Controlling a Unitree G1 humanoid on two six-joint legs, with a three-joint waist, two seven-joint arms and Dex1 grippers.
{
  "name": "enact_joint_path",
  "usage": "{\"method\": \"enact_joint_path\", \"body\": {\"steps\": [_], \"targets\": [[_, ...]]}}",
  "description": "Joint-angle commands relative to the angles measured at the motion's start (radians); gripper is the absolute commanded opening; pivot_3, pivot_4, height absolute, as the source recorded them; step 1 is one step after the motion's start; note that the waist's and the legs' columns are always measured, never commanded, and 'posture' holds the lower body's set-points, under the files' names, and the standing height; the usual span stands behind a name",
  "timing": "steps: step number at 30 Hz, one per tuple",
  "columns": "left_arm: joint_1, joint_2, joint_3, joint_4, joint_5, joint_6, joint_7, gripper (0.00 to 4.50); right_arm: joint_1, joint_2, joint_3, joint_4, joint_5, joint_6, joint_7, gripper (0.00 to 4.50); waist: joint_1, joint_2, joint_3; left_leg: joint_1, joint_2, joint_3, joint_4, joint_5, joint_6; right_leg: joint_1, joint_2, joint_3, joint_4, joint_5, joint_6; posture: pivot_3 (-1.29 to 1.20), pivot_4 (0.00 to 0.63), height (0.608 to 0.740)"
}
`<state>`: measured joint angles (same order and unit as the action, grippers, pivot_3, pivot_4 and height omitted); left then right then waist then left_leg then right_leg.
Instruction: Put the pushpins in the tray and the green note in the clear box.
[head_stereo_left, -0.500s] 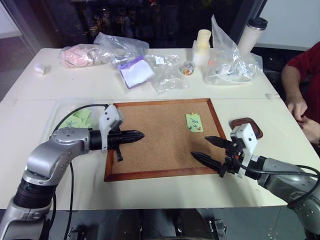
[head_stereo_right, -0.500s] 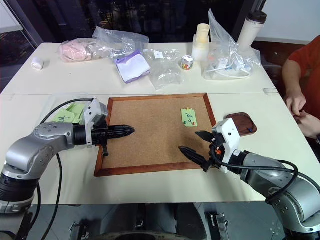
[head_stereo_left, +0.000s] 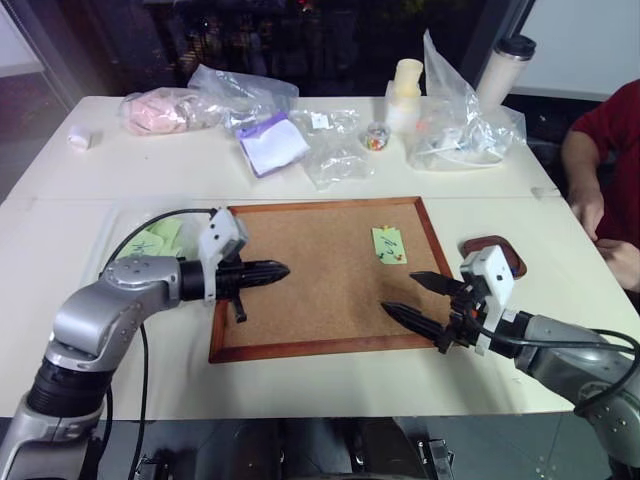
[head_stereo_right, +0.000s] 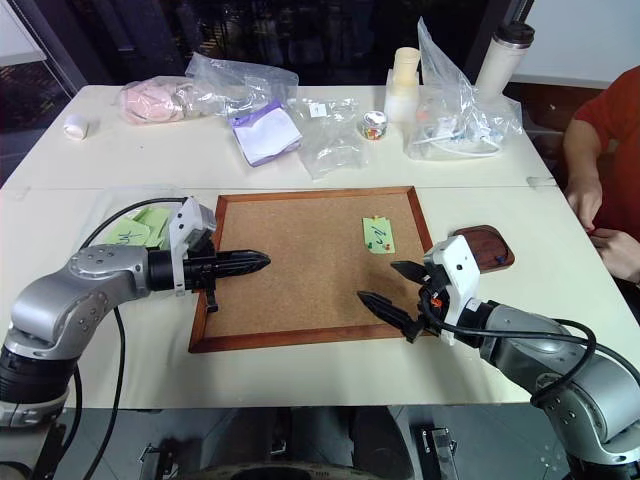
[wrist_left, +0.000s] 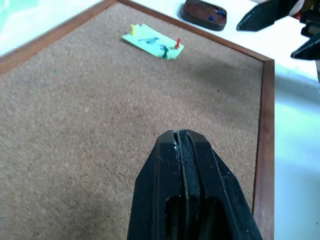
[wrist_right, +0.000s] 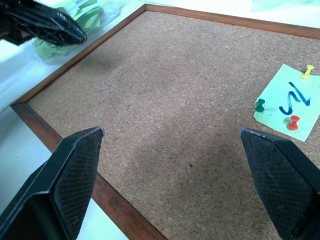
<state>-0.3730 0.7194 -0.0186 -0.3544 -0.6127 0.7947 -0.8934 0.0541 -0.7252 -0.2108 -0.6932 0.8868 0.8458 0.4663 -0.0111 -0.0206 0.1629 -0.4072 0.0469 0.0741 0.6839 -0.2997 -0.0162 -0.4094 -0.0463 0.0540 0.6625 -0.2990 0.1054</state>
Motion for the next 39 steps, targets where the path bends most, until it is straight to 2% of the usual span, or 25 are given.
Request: {"method": "enact_joint_path", "body": {"steps": [1,8,13,18,23,27,33,36,39], "targets": [[-0.042,-0.005,0.008,0.002,-0.004,-0.025,-0.015,0.05,-0.028,0.006,-0.012,0.000,0.005,-0.004,-0.009,4.50,0.000,0.000,0.000,0.000,0.000,0.000,0.000,0.000,0.000,0.000,0.000,0.000,0.000,0.000,0.000,0.00,0.150,0.734],[-0.115,-0.017,-0.037,0.057,0.021,-0.054,-0.068,0.05,-0.023,0.017,-0.024,-0.013,0.003,-0.011,-0.045,4.50,0.001,0.000,0.000,0.000,0.000,0.000,0.000,0.000,0.000,0.000,0.000,0.000,0.000,0.000,0.000,0.00,0.150,0.734],[-0.171,-0.063,-0.162,0.199,0.143,-0.168,-0.116,0.05,-0.088,0.054,0.019,0.063,-0.068,-0.067,-0.046,4.50,0.000,0.000,0.000,0.000,-0.001,0.002,0.000,0.000,0.000,0.000,0.000,0.000,0.000,0.000,0.000,0.00,0.150,0.734],[-0.200,-0.133,-0.267,0.379,0.263,-0.283,-0.152,0.05,-0.274,0.112,0.138,0.346,-0.254,-0.213,0.021,4.50,-0.004,0.000,0.000,0.000,0.000,0.003,0.000,0.000,0.000,-0.001,0.002,0.000,0.001,0.000,0.000,0.00,0.150,0.734],[-0.209,-0.150,-0.348,0.495,0.389,-0.386,-0.177,0.05,-0.437,0.164,0.221,0.623,-0.412,-0.343,0.076,4.50,0.000,0.000,0.000,-0.001,-0.001,0.003,0.001,0.000,0.000,-0.001,0.001,0.000,0.000,0.000,0.000,0.00,0.150,0.734],[-0.178,-0.134,-0.394,0.516,0.468,-0.450,-0.196,0.05,-0.542,0.209,0.263,0.832,-0.495,-0.439,0.142,4.50,-0.001,0.001,-0.001,-0.001,-0.001,0.004,0.001,0.000,0.000,-0.001,0.001,0.000,0.000,0.000,0.000,0.00,0.150,0.734],[-0.129,-0.149,-0.353,0.463,0.451,-0.416,-0.176,0.05,-0.670,0.252,0.277,1.092,-0.590,-0.548,0.199,4.50,-0.004,0.003,-0.002,0.001,0.000,0.004,0.001,0.000,0.000,0.000,0.000,0.000,0.001,0.000,0.000,0.00,0.150,0.734],[-0.116,-0.149,-0.348,0.447,0.457,-0.408,-0.170,0.00,-0.690,0.263,0.269,1.141,-0.610,-0.571,0.218,3.66,-0.005,0.003,-0.002,0.001,0.000,0.004,0.001,0.000,0.000,0.000,0.000,0.000,0.001,0.000,0.000,0.00,0.150,0.734],[-0.106,-0.150,-0.344,0.432,0.459,-0.397,-0.163,0.00,-0.701,0.271,0.266,1.175,-0.627,-0.587,0.232,2.19,-0.007,0.004,-0.002,0.001,0.000,0.004,0.000,0.000,0.000,0.000,0.000,0.000,0.001,0.000,0.000,0.00,0.150,0.734]]}}
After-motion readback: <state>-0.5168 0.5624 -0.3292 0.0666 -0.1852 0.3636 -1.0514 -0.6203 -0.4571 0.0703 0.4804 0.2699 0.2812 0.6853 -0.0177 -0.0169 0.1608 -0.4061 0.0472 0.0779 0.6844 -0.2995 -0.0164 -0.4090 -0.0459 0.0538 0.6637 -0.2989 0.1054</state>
